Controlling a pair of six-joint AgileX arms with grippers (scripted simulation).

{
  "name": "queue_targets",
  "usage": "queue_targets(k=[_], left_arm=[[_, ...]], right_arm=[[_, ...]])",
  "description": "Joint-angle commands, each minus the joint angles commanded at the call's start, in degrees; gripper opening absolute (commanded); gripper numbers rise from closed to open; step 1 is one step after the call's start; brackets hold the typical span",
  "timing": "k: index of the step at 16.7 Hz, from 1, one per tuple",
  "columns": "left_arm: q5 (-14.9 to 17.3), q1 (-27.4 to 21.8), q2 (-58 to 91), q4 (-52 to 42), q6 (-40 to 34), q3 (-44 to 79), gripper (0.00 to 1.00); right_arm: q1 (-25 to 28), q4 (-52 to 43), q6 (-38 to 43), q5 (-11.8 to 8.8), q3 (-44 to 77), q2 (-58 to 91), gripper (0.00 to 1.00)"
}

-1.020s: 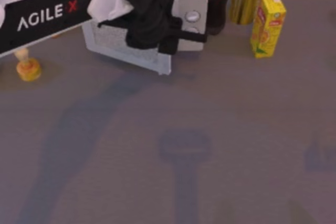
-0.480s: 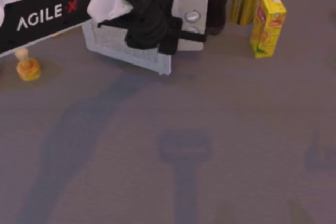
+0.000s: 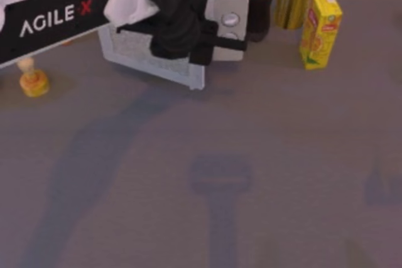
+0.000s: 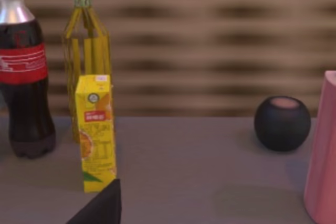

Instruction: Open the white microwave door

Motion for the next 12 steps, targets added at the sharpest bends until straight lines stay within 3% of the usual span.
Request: queue_targets(k=[4, 12], left_arm=[[0.46, -0.33, -0.01, 0.12, -0.04, -0.22, 0.00], [3.68, 1.42, -4.75, 2.85, 6.57, -6.81, 0.00]], right_arm=[[0.00, 0.00, 0.00, 0.00, 0.00, 0.00, 1.00], [0.00, 0.00, 0.00, 0.00, 0.00, 0.00, 1.00]])
